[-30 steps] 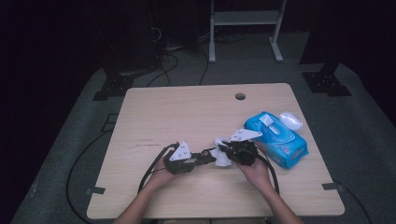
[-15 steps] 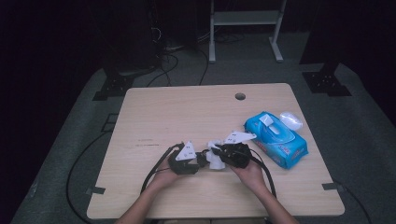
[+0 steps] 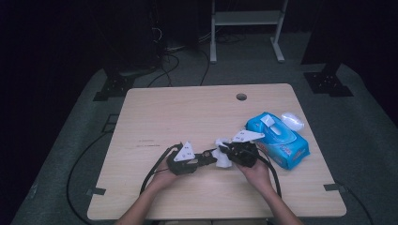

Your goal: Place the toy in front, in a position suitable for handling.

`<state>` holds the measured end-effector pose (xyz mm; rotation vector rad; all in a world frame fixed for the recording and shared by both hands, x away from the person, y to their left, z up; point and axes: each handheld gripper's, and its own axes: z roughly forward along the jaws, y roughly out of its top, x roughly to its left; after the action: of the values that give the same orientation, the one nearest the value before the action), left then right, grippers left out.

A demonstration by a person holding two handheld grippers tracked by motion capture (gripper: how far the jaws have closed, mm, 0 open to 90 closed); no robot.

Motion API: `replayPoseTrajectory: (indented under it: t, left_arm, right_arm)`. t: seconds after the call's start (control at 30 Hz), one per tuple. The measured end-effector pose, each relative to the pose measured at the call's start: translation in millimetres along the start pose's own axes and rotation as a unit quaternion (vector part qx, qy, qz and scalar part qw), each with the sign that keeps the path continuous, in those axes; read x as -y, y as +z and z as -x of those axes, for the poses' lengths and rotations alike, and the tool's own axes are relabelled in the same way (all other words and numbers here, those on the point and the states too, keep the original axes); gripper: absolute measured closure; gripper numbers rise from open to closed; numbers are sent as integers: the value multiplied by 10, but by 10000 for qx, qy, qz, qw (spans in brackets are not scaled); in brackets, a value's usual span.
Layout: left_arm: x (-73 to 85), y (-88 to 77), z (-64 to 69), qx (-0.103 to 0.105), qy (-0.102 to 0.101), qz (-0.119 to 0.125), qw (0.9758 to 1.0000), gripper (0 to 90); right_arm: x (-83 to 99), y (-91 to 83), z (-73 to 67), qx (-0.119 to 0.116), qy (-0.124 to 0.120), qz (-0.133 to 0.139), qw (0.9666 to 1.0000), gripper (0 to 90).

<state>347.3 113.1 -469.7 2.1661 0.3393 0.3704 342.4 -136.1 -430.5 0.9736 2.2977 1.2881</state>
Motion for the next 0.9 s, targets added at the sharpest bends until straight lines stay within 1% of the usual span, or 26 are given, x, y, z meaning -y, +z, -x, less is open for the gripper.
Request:
replayPoseTrajectory:
  t: [0.07, 0.13, 0.2, 0.23, 0.27, 0.33, 0.37, 0.4, 0.5, 0.53, 0.57, 0.6, 0.63, 0.67, 0.73, 0.87, 0.9]
  left_arm:
    - [-2, 0, 0, 2, 10, -6, 10000, 707]
    - [-1, 0, -1, 3, 19, -6, 10000, 708]
    - [2, 1, -3, 8, 6, 11, 10000, 708]
    - [2, 1, -3, 8, 6, 11, 10000, 709]
    - [4, 2, -1, 4, 7, 23, 10000, 709]
    - [5, 3, -1, 5, 1, 29, 10000, 709]
    - [5, 2, -2, 8, 6, 28, 10000, 708]
    - [7, 3, -3, 16, -11, 35, 10000, 708]
    - [11, 12, -9, 31, -75, 45, 10000, 705]
    - [11, 25, -14, 37, -96, 13, 9999, 703]
    - [11, 39, -15, 43, -130, 18, 9999, 692]
    - [9, 58, -12, 37, -179, -6, 9998, 680]
    - [9, 62, -13, 44, -189, 19, 9998, 667]
    - [6, 63, -19, 57, -210, 24, 9998, 669]
    - [8, 64, -19, 62, -225, 38, 9997, 669]
    - [8, 64, -24, 77, -257, 44, 9996, 654]
    - [5, 86, -13, 74, -240, -35, 9997, 635]
  right_arm:
    - [-19, 37, -77, -104, -114, -28, 9999, 798]
    - [-33, 42, -95, -83, -205, -51, 9997, 798]
    - [-29, 19, -52, -26, -167, -69, 9998, 798]
    - [-29, 19, -52, -26, -167, -69, 9998, 798]
    - [-3, -39, 57, 110, -12, -64, 9999, 798]
    - [14, -72, 120, 210, 76, -69, 9997, 798]
    - [26, -87, 159, 215, 142, -48, 9997, 798]
    - [30, -91, 167, 205, 177, -48, 9996, 798]
    - [26, -65, 109, 265, 50, -52, 9996, 797]
    - [24, -60, 90, 290, 14, -43, 9996, 797]
    - [20, -51, 69, 279, -21, -39, 9996, 797]
    - [18, -47, 59, 246, 5, -36, 9997, 797]
    - [16, -39, 47, 194, -9, -25, 9998, 797]
    - [14, -38, 39, 195, -26, -30, 9998, 798]
    - [11, -26, 25, 67, 18, -30, 10000, 798]
    - [6, -3, -12, 0, -13, -19, 10000, 798]
    - [8, 0, -10, -46, 18, -9, 10000, 798]
